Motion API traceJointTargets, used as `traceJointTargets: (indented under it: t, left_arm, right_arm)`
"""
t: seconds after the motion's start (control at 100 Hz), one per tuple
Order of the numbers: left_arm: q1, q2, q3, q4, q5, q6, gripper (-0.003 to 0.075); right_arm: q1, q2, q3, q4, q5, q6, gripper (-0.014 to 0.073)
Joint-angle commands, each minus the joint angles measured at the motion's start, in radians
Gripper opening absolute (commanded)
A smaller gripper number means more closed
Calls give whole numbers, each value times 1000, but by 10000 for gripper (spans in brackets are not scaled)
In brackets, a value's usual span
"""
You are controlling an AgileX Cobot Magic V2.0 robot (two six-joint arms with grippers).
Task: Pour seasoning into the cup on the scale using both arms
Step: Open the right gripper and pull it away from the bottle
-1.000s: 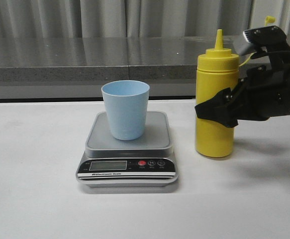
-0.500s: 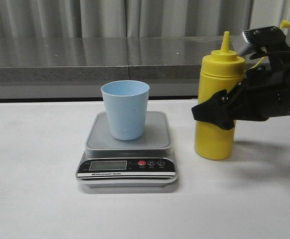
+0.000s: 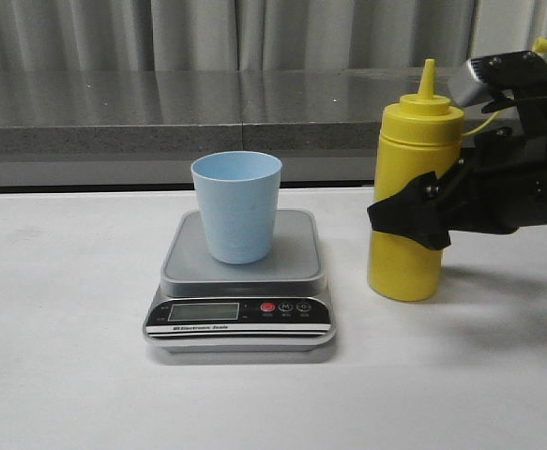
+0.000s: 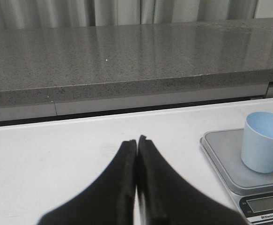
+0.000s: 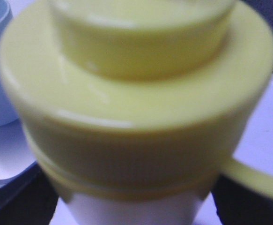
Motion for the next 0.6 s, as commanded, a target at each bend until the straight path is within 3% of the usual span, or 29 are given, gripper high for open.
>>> traceJointTargets:
  t: [0.0,0.59]
  left_arm:
    - [5,6,-29,-3,-82,0,-18]
    - [5,6,-29,-3,-82,0,-18]
  right_arm:
    - [-4,-61,4,24,-75,-9,638]
    - [-6,-169,134,78,-83,-46,638]
